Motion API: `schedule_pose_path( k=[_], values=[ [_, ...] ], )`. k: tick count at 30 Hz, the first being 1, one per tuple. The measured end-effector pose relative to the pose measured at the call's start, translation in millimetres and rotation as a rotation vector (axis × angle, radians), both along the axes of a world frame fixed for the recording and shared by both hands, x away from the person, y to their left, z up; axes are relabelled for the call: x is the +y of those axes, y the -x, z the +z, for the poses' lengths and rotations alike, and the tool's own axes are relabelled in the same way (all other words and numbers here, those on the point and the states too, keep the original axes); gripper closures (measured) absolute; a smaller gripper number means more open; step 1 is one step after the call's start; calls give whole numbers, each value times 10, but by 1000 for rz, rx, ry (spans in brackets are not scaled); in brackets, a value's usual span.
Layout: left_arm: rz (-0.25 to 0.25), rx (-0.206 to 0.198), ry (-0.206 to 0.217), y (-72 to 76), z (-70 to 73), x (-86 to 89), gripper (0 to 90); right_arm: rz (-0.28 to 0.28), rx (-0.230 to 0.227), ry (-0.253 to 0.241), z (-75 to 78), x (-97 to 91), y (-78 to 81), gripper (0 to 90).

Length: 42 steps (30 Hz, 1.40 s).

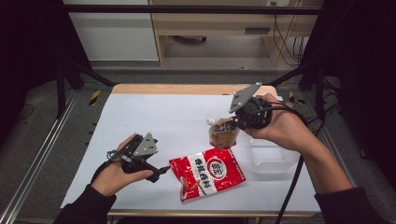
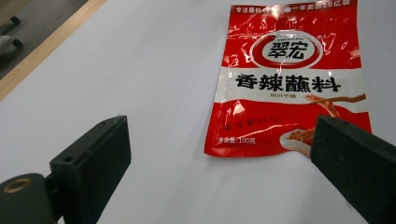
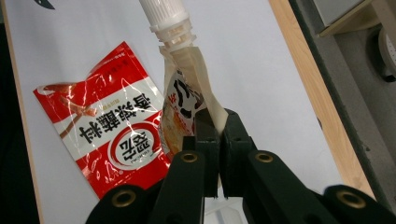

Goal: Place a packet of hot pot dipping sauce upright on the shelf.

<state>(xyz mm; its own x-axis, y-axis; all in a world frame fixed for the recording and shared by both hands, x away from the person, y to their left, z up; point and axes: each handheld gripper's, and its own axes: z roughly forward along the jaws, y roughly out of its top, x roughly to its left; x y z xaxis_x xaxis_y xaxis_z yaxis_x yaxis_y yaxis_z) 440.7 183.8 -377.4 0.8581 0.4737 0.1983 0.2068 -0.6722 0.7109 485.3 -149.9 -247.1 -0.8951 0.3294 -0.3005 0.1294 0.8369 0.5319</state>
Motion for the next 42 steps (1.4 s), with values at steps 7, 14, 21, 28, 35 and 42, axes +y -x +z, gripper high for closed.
schedule_pose_path(
  k=[7,14,21,28,35,42],
  values=[
    [56,-8,-9,106,-248,210,49,-14,-19,-15,37,-184,-17,884],
    [108,7,38,137,-511,436,49,-40,-39,-1,48,-422,-58,884],
    [142,-1,42,170,-580,522,49,-81,-31,13,-12,-676,-158,884],
    [158,7,37,152,-636,538,49,-129,-23,3,-79,-969,-272,884],
    [178,26,34,149,-718,568,49,-173,-47,-25,-125,-1213,-388,884],
    [166,44,29,161,-761,566,49,-192,-51,-19,-182,-1334,-464,884]
  ],
)
